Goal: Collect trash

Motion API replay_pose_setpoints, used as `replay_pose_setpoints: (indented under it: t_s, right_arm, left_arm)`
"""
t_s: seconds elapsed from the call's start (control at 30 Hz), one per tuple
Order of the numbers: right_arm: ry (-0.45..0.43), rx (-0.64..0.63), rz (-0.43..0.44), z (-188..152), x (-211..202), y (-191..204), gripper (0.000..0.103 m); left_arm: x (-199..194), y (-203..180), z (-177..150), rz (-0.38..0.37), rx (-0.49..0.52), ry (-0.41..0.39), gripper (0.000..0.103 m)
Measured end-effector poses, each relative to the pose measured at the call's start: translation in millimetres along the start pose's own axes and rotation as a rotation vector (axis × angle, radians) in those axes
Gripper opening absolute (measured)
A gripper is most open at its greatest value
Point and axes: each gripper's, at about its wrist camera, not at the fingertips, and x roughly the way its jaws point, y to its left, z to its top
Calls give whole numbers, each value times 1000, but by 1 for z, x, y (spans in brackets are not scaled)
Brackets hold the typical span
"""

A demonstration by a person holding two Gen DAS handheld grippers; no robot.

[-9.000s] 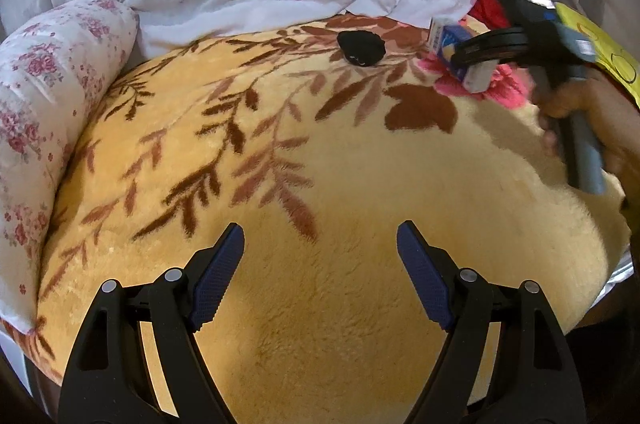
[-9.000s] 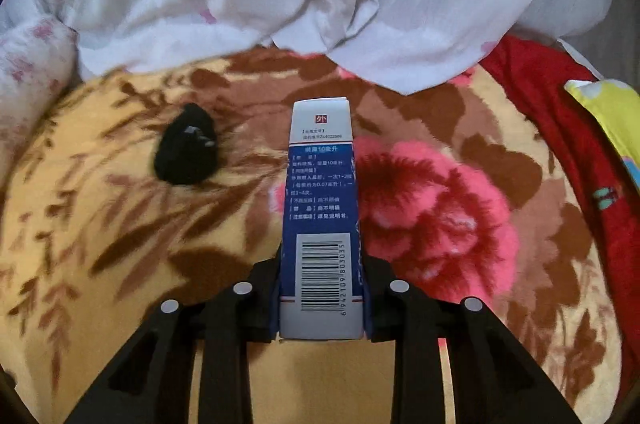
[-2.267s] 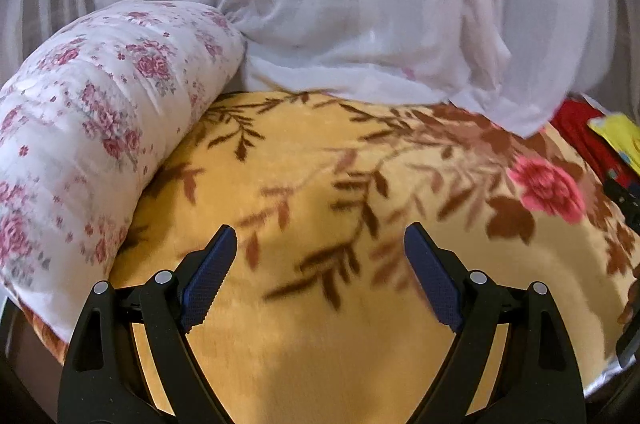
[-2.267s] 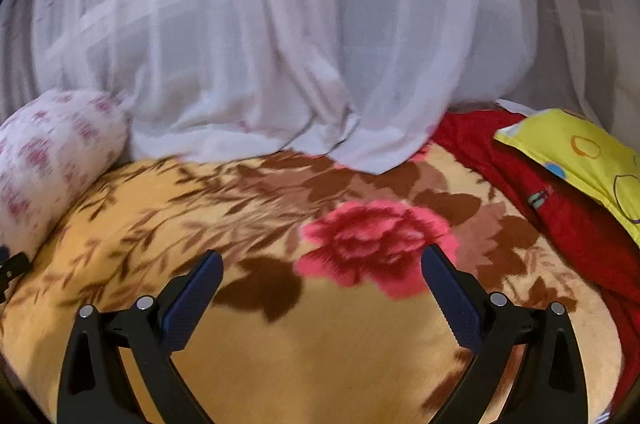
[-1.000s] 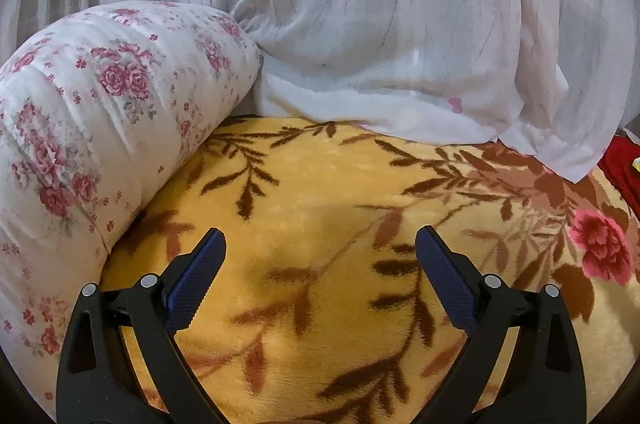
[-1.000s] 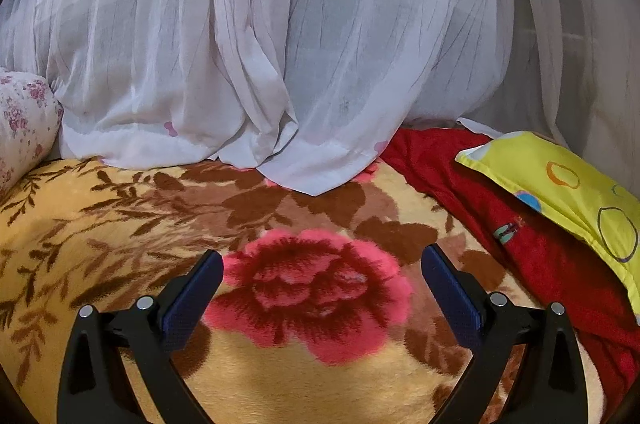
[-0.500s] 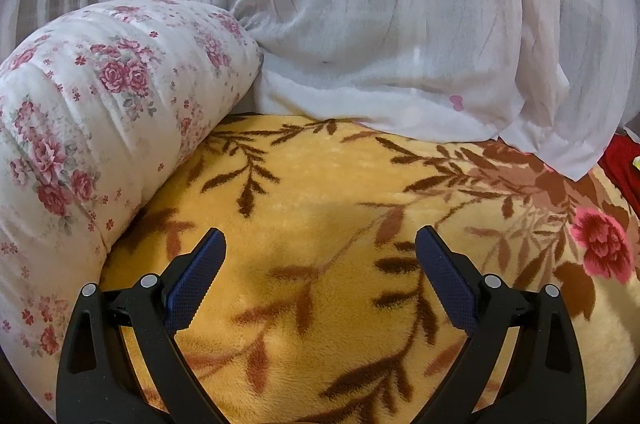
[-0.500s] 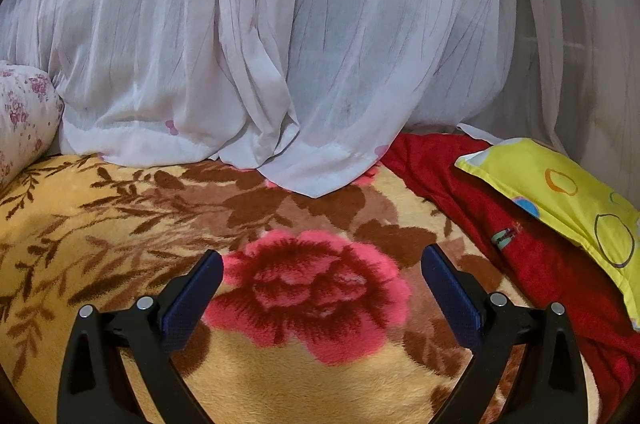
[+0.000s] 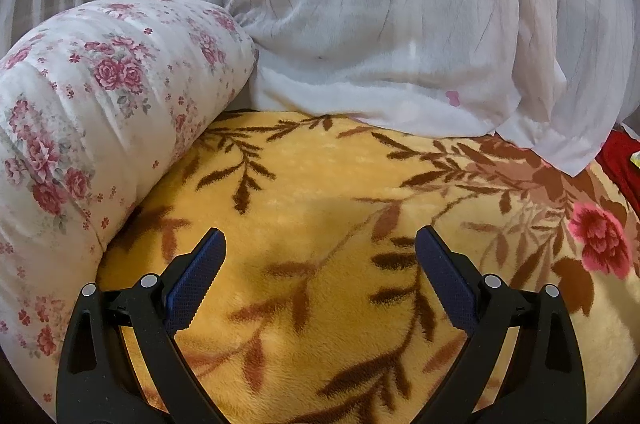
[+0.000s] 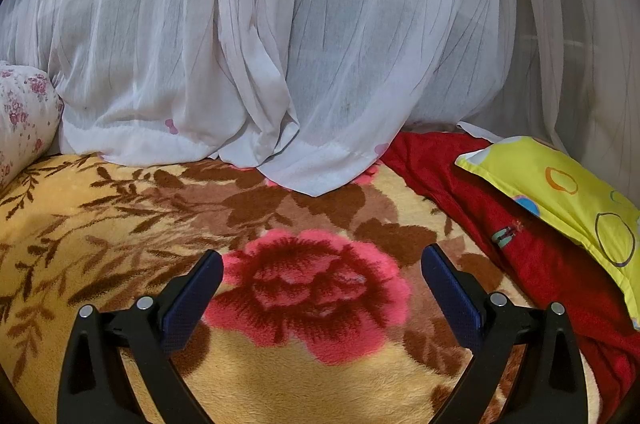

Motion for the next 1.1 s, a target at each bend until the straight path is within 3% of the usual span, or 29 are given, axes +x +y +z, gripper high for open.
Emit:
replay_pose_setpoints:
  t_s: [1.1]
  right_arm:
    - [4, 0, -4, -2, -1, 0, 98]
  left_arm:
    - [1, 0, -2, -9, -6, 2, 93]
